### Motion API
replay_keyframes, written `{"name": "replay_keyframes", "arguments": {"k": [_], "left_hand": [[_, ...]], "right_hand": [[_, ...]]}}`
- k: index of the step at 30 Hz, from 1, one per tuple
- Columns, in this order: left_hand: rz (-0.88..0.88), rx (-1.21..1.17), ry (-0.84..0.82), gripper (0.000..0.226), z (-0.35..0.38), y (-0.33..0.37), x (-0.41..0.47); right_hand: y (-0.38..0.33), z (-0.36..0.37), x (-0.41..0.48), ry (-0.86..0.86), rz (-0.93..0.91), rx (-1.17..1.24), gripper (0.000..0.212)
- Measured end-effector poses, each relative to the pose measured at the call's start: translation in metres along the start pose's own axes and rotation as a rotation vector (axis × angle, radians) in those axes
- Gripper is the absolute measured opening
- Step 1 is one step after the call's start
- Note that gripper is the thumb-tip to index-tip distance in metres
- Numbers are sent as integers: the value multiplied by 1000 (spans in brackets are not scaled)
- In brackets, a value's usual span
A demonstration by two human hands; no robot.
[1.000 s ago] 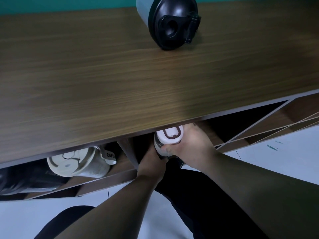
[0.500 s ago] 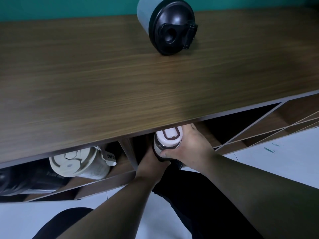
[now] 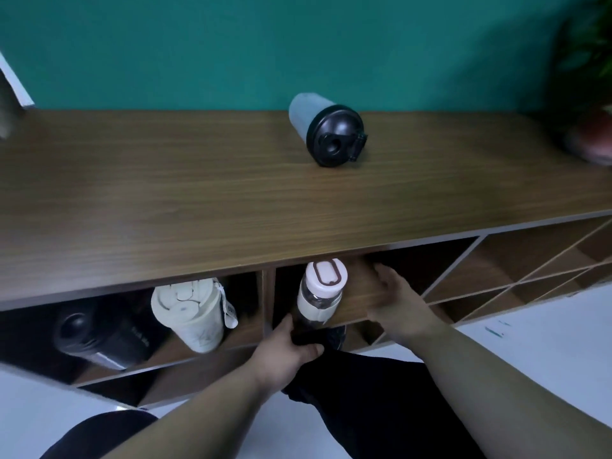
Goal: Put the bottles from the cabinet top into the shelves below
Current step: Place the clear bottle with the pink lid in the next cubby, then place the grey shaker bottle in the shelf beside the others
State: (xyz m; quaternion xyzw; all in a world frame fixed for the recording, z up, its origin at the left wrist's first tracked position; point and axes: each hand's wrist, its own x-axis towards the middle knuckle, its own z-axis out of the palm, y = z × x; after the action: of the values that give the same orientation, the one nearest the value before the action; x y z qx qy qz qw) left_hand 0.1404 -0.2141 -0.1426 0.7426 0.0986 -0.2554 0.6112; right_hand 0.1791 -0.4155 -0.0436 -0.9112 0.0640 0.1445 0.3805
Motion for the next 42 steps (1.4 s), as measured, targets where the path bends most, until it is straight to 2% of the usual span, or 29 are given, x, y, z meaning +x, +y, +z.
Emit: {"name": "replay_keyframes", "arguments": {"k": [1,3,5,6,8,12,14,18,21,26,33,37,42], "left_hand": [[6,-14,2,56,-1,3,-7],[21,-62,-7,51,-2,10,-20],[83,-115,-19,43,-3,18,-32],[131,-118,-14,47,-3,24,-39],[233,-124,-9,48,-6,36,-50],[399,-150,24,24,-18,56,-60],[435,-157,51,21,-24,60,-61],[437,-181,60,14,-31,59,-53],[422,-152,40,18,-33,59,-48],[404,-71,-12,13,-36,56,-38],[387,-49,-10,15,-35,52,-33],[385,-32,-5,10,-30,49,-36],[416,34,19,12,-16,48,-41]], "right_hand": [[-3,-1,-9,10,-19,12,43],[-3,-1,-23,79,-30,34,33],[-9,-2,-41,198,-9,84,20],[-13,-3,-49,266,-8,122,16],[-28,-7,-62,379,-59,211,15],[-83,-26,-63,452,-206,295,14],[-114,-36,-51,446,-243,226,28],[-163,-38,-5,469,-169,154,94],[-188,-32,30,522,-41,318,111],[-209,-18,71,544,65,509,119],[-202,-16,88,537,108,525,98],[-181,-24,64,480,-16,517,89],[-120,-48,8,268,-216,599,87]]}}
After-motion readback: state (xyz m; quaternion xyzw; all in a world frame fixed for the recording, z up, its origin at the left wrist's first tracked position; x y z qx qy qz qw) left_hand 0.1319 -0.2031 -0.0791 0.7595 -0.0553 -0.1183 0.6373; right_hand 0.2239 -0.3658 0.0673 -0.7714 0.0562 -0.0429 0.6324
